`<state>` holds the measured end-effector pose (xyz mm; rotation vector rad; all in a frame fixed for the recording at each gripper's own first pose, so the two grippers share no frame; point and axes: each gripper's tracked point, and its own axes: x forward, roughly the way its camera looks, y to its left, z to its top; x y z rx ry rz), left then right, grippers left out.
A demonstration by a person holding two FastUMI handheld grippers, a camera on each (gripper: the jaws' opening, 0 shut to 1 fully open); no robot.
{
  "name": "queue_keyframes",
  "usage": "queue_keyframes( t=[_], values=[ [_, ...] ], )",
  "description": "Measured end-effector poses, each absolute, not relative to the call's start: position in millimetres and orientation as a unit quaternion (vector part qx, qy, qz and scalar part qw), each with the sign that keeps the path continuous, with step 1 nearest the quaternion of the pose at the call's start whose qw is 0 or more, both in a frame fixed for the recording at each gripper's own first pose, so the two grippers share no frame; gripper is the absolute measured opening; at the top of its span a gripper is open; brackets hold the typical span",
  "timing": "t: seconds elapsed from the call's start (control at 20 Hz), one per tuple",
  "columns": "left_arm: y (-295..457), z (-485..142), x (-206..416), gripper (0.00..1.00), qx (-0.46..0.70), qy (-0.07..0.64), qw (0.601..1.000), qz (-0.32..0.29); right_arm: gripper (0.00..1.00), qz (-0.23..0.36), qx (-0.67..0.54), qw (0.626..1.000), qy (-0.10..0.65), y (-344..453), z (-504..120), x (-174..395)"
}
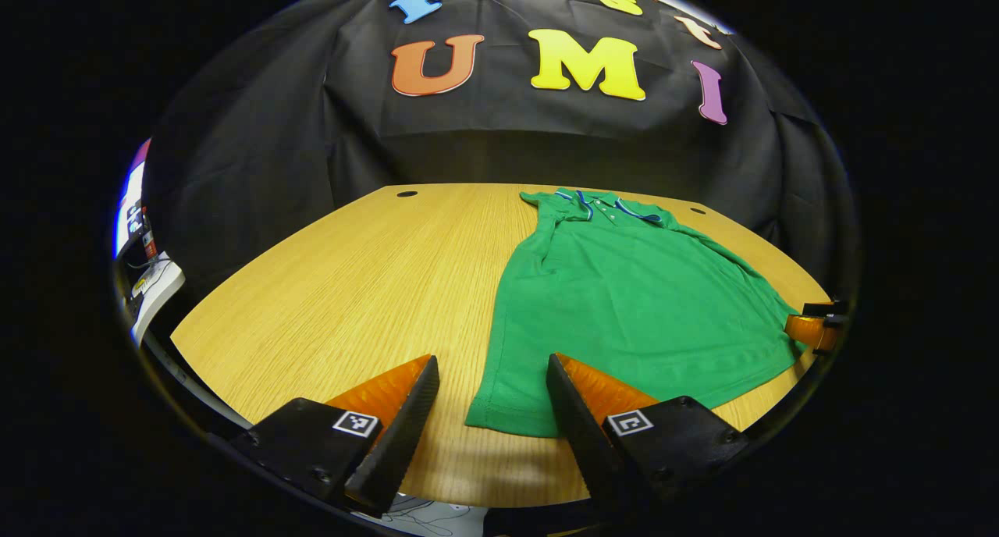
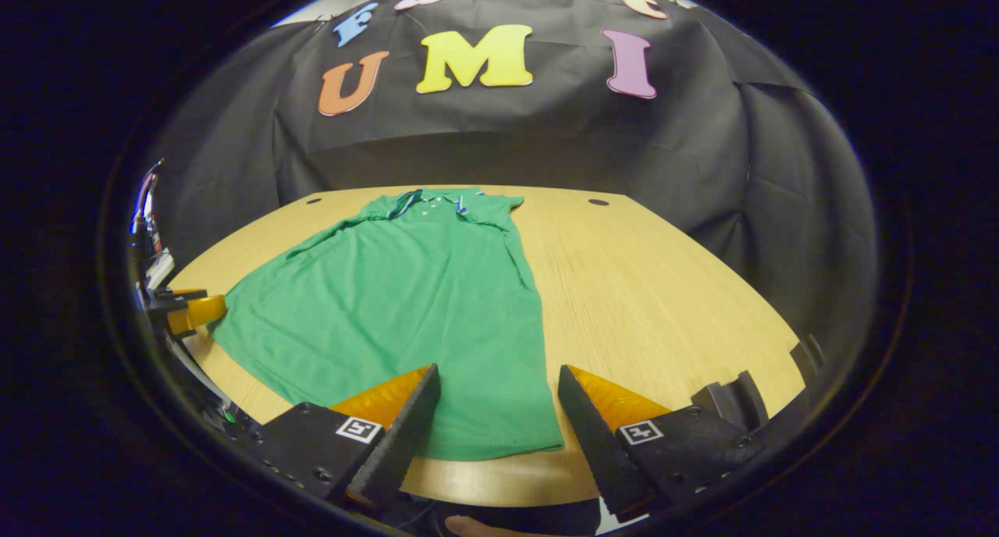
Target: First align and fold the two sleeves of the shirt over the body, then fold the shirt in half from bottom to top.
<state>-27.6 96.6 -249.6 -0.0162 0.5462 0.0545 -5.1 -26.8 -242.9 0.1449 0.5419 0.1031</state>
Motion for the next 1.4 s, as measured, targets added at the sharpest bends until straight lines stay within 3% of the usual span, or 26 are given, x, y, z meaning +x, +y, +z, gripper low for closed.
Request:
queue_keyframes(
  t=[0.15, 0.2, 0.25, 0.35, 0.4, 0.45, 0.5, 0.55, 0.6, 0.65, 0.75, 1.4],
  values=[
    [99.8, -251.6, -24.8, 0.82, -0.008, 0.273, 0.961, 0.034, 0.94, 0.052, 0.087, 0.958, 0.270, -26.0, -242.6, -2.6],
    [98.6, -251.1, -23.5, 0.71, -0.007, 0.272, 0.962, 0.030, 0.93, 0.056, 0.088, 0.957, 0.270, -23.3, -244.2, -2.6],
    [96.9, -251.3, -23.2, 0.69, -0.005, 0.273, 0.962, 0.026, 0.92, 0.057, 0.090, 0.957, 0.270, -20.3, -243.7, -1.3],
    [93.6, -252.1, -20.0, 0.56, -0.001, 0.276, 0.961, 0.018, 0.77, 0.063, 0.089, 0.956, 0.271, -15.9, -242.8, -0.3],
    [91.4, -252.2, -19.6, 0.48, 0.001, 0.277, 0.961, 0.014, 0.64, 0.069, 0.092, 0.955, 0.273, -11.3, -243.7, -0.4],
    [89.8, -252.0, -19.2, 0.50, 0.000, 0.279, 0.960, 0.010, 0.56, 0.076, 0.093, 0.954, 0.276, -6.7, -242.4, 0.4],
    [88.4, -252.4, -17.4, 0.31, 0.001, 0.280, 0.960, 0.008, 0.38, 0.083, 0.094, 0.953, 0.276, -2.6, -242.2, 1.7],
    [89.4, -251.4, -15.5, 0.24, 0.000, 0.280, 0.960, 0.013, 0.30, 0.091, 0.093, 0.952, 0.277, 0.7, -241.8, 2.4],
    [92.9, -251.3, -15.8, 0.13, -0.014, 0.276, 0.961, 0.024, 0.13, 0.095, 0.092, 0.952, 0.277, 3.8, -242.0, 2.7],
    [90.9, -249.9, -12.7, 0.09, -0.029, 0.269, 0.962, 0.031, 0.07, 0.098, 0.087, 0.953, 0.275, 3.9, -240.9, 4.3],
    [85.9, -251.0, -9.2, 0.09, -0.024, 0.262, 0.965, 0.024, 0.01, 0.105, 0.083, 0.953, 0.271, 5.9, -239.3, 6.5],
    [49.3, -160.0, 28.3, 0.05, 0.005, 0.161, 0.987, -0.024, 0.00, 0.114, 0.043, 0.973, 0.196, -5.5, -170.9, 25.7]
  ],
)
